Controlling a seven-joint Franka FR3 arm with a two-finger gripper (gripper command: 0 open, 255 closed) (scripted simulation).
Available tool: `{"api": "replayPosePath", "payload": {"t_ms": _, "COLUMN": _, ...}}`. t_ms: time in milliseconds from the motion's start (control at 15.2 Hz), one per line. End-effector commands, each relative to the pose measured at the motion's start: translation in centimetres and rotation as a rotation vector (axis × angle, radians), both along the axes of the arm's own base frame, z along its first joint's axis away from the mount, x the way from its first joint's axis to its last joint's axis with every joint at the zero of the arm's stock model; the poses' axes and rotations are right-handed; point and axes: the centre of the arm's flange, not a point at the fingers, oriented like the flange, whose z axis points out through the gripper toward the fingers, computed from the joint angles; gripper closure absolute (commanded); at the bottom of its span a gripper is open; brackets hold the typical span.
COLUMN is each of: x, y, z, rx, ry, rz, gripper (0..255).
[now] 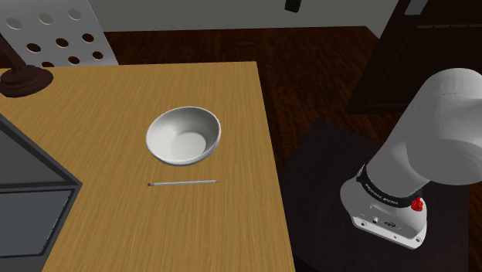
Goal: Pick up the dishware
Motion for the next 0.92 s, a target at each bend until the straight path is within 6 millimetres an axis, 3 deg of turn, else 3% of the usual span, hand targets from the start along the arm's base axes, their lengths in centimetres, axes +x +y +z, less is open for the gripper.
{"api": "replayPosePath", "payload": {"t_ms": 0, "x": 0.0, "y": 0.0, "z": 0.0, "rx": 0.000, "ry": 0.000, "rz": 0.000, "gripper": 0}}
{"api": "replayPosePath", "payload": {"t_ms": 858, "x": 10.2, "y": 2.5, "z": -13.5, "rx": 0.084, "ry": 0.014, "rz": -0.022, "gripper": 0}}
